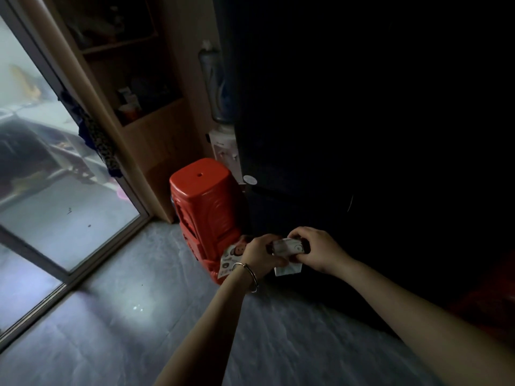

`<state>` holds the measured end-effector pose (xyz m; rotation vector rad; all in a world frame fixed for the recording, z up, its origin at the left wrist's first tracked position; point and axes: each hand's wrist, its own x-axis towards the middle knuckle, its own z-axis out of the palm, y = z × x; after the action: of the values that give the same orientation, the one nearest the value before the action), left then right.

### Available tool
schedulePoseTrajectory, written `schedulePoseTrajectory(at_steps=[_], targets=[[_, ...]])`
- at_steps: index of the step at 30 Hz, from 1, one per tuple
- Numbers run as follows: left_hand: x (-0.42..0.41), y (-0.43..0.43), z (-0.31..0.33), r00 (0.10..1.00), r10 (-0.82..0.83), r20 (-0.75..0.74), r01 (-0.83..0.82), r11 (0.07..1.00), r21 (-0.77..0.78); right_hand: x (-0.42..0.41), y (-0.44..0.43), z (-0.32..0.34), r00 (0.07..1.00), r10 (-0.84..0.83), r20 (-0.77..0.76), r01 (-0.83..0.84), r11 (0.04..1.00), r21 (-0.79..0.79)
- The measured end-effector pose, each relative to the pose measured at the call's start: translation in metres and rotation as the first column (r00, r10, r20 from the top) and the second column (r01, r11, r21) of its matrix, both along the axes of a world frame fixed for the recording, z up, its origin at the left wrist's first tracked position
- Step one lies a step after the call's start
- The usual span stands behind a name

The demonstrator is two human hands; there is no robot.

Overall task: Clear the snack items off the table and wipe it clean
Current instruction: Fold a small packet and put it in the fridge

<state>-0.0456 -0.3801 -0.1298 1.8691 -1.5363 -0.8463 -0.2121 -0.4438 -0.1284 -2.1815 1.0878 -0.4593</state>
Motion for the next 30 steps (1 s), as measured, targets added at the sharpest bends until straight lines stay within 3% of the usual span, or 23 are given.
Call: schedulePoseTrajectory(at_steps=[4, 15, 26, 30], targets=[[-0.042, -0.025, -0.001, 0.999, 0.044, 0.002, -0.044, 0.999, 0.013, -0.038, -0.033, -0.002, 0.999, 0.041, -0.011, -0.041, 0.999, 0.004], [-0.149, -0.08, -0.024, 0.961, 0.19, -0.201, -0.187, 0.982, 0.035, -0.137, -0.103, -0.006, 0.992, 0.121, -0.037, -0.119, 0.992, 0.04], [-0.171, -0.11, -0.045, 0.956, 0.156, -0.249, -0.153, 0.988, 0.03, -0.161, -0.125, -0.022, 0.997, 0.074, -0.028, -0.071, 0.993, 0.091], [-0.169, -0.124, -0.047, 0.931, 0.133, -0.341, -0.125, 0.991, 0.044, -0.16, -0.135, -0.022, 0.998, 0.049, -0.037, -0.045, 0.995, 0.09]])
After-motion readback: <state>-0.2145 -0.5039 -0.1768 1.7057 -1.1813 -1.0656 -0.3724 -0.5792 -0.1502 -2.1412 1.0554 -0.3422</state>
